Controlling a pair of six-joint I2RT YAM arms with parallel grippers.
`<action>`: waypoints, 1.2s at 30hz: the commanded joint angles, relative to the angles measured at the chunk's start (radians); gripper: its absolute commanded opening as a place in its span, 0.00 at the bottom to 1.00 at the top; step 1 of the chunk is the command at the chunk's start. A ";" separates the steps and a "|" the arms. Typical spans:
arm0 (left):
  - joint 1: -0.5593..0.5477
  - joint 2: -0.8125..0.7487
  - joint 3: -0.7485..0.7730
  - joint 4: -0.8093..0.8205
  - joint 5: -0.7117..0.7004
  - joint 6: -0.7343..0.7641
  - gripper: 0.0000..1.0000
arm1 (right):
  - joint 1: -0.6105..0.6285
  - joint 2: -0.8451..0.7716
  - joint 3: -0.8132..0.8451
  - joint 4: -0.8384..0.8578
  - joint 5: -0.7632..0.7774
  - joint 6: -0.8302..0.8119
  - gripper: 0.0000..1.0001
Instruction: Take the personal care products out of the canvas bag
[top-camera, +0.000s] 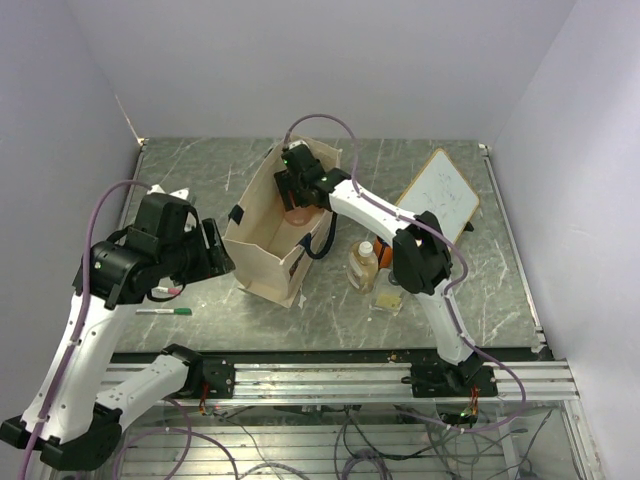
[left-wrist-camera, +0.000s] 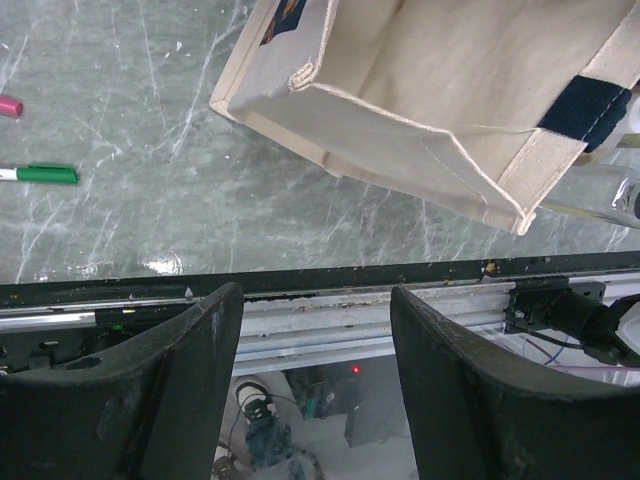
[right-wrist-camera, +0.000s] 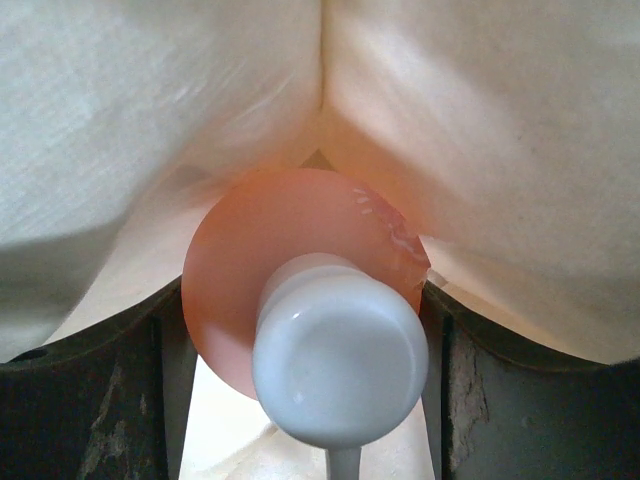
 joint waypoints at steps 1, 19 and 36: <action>0.002 -0.017 -0.005 -0.017 0.013 -0.024 0.71 | 0.018 -0.104 -0.027 0.120 -0.109 0.068 0.00; 0.002 -0.032 -0.011 -0.008 0.060 -0.022 0.71 | 0.020 -0.203 -0.004 0.125 -0.086 0.156 0.00; 0.002 -0.037 -0.027 0.001 0.087 -0.019 0.71 | 0.013 -0.357 -0.009 0.182 -0.149 0.409 0.00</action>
